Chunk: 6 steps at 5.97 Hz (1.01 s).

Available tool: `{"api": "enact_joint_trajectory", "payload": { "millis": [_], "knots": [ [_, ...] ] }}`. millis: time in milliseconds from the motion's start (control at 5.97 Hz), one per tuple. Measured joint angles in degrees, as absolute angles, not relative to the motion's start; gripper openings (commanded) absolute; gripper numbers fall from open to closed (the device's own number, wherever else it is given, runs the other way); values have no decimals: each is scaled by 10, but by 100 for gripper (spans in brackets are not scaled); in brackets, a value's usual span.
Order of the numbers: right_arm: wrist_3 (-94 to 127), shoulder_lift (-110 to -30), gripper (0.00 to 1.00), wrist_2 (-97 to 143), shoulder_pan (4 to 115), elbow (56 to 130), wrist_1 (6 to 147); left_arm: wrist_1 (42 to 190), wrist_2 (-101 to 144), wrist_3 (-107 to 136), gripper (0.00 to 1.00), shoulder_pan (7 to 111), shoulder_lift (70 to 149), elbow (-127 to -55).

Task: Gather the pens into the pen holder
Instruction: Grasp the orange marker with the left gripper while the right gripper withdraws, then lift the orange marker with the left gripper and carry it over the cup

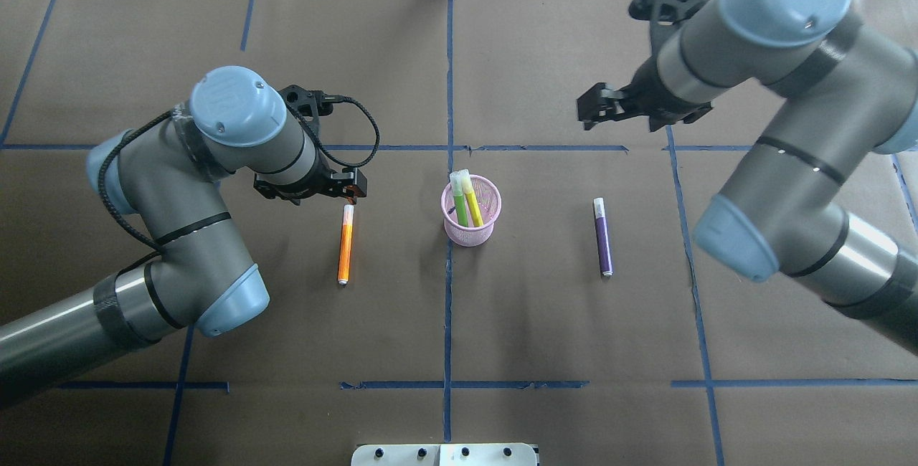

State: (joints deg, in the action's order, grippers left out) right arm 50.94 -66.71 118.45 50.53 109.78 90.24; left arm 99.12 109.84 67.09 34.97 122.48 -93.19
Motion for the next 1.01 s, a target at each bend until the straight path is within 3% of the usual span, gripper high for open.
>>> {"api": "enact_joint_trajectory", "payload": {
  "millis": [335,1005],
  "knots": [
    [457,-702,100,1216,528,1098,903,997,1088,676,71,334,1229,-912],
    [450,-716,100,1222,530,1098,901,998,1087,672,51,323,1230,-903]
  ]
}}
